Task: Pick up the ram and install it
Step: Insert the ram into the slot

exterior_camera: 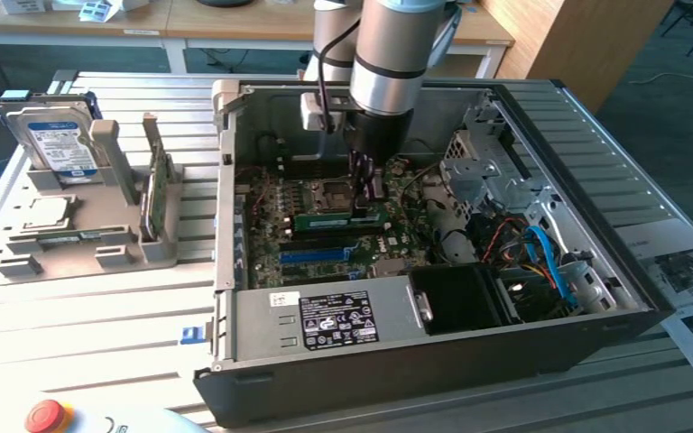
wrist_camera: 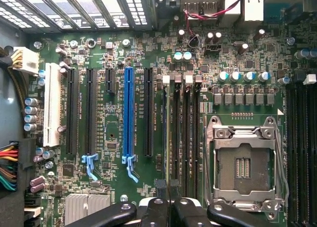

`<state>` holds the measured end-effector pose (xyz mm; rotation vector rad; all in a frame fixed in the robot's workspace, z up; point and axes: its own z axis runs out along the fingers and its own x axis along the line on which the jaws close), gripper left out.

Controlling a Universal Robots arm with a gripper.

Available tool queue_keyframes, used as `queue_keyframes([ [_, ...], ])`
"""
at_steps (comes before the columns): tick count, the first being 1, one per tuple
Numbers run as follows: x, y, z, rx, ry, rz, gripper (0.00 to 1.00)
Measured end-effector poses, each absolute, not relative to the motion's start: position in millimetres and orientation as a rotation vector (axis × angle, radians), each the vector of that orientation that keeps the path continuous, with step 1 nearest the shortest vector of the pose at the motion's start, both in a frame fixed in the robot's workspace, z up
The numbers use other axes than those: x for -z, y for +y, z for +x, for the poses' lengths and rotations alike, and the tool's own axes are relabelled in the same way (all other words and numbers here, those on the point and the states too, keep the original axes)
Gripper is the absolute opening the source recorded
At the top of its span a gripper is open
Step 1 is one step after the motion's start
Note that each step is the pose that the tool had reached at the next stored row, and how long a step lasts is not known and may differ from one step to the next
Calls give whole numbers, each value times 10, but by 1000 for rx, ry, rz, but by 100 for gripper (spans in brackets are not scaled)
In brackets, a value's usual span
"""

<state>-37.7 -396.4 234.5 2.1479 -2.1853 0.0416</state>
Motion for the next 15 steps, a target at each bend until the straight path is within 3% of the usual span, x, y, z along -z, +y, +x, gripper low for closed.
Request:
queue_keyframes([
  [15,-2349,-3964,-430,-85,-2206,2166,11],
])
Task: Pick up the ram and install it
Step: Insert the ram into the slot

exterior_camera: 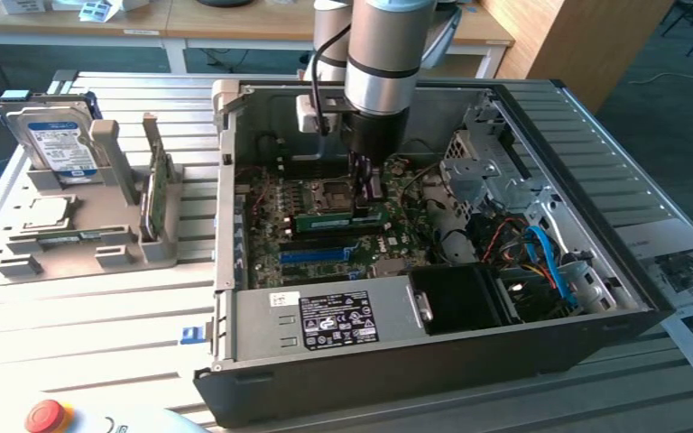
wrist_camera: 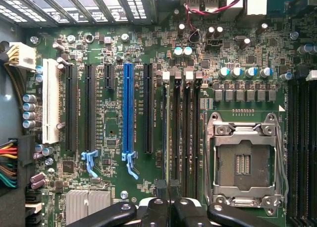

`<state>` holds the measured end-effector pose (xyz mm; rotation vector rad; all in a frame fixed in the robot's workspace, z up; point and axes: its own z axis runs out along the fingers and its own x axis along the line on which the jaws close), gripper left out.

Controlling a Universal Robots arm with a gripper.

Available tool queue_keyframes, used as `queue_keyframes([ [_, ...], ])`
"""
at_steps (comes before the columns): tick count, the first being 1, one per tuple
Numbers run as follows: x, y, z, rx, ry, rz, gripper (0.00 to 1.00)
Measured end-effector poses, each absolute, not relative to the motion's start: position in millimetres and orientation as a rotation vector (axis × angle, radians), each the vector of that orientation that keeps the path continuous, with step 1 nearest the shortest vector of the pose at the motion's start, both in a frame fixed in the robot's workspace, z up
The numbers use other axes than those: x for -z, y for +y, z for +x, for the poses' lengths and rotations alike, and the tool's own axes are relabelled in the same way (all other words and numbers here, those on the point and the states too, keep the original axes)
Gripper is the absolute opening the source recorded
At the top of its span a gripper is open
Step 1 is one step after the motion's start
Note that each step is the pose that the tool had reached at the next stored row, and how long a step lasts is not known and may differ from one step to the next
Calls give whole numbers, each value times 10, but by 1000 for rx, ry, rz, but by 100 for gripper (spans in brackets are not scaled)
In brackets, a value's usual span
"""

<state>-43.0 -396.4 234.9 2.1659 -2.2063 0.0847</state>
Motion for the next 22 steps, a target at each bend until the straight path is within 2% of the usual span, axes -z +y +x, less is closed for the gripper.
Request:
queue_keyframes([
  [10,-2362,-3970,-423,-84,-2206,2165,11],
  [22,-2363,-4007,-356,-26,-2186,2150,11],
])
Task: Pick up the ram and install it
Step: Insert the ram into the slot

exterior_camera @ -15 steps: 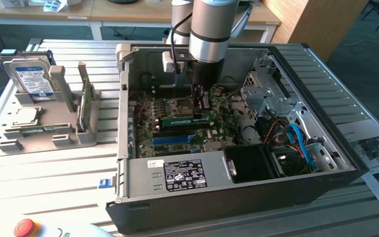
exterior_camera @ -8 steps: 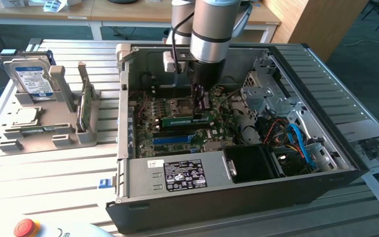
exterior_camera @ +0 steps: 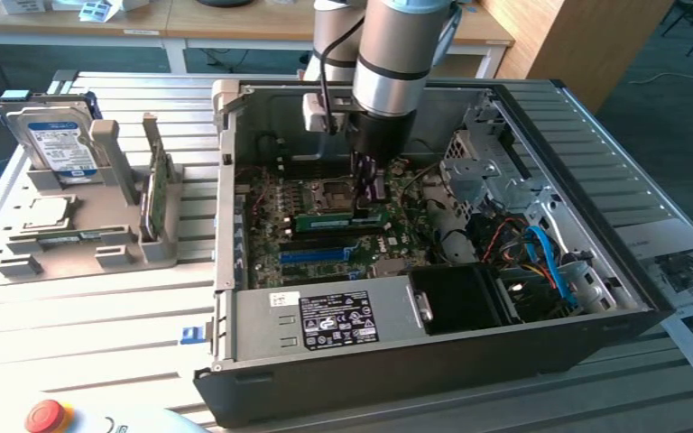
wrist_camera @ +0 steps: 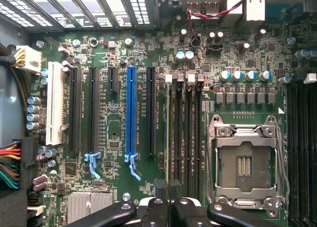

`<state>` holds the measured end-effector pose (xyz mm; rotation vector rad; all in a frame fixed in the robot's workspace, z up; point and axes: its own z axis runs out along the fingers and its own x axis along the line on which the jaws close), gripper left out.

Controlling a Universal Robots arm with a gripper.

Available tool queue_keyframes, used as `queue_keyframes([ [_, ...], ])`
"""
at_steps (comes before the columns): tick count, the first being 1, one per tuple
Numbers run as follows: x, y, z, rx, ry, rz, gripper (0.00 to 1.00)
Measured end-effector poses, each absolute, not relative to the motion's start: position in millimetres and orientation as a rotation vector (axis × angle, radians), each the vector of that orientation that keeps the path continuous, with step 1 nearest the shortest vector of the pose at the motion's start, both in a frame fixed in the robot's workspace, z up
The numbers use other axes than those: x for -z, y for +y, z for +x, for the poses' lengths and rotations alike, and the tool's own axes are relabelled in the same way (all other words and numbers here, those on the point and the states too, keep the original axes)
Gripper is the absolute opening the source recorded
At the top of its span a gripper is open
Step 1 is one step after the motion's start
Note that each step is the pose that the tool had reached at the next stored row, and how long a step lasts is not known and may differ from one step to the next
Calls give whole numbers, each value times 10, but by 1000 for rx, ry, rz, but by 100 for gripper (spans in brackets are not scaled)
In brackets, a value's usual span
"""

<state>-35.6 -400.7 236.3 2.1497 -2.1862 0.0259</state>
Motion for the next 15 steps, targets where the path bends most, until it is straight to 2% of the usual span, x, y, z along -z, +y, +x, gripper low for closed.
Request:
queue_keyframes([
  [15,-2362,-4000,-383,-28,-2187,2151,11],
])
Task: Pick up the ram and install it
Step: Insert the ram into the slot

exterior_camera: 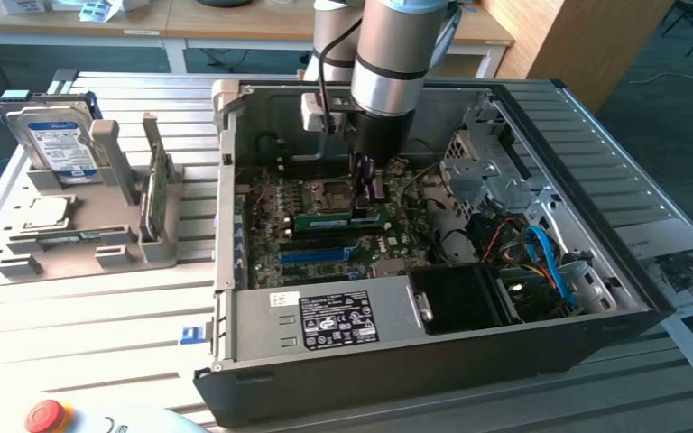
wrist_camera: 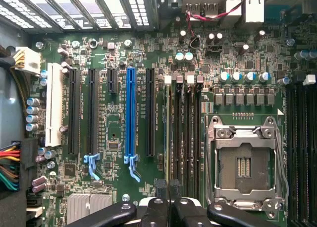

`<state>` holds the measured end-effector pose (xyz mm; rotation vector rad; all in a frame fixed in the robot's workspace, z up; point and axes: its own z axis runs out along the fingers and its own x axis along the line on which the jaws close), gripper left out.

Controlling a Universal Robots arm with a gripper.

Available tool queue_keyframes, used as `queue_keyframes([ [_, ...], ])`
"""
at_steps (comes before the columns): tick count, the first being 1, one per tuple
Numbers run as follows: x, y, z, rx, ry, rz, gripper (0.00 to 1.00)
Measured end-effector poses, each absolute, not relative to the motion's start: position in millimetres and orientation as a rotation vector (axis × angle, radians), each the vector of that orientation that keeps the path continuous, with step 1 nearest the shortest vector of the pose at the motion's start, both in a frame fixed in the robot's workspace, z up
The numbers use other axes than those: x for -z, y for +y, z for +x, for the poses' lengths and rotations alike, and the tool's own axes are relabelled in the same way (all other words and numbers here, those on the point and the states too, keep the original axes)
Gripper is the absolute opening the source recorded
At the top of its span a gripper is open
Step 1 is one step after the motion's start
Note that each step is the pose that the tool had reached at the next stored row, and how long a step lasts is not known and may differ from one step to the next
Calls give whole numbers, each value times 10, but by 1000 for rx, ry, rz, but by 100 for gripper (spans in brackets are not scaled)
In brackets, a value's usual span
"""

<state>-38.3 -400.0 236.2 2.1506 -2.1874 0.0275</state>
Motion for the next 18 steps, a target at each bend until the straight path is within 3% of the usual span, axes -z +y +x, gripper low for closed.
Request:
queue_keyframes([
  [18,-2343,-3988,-390,-29,-2188,2151,11],
])
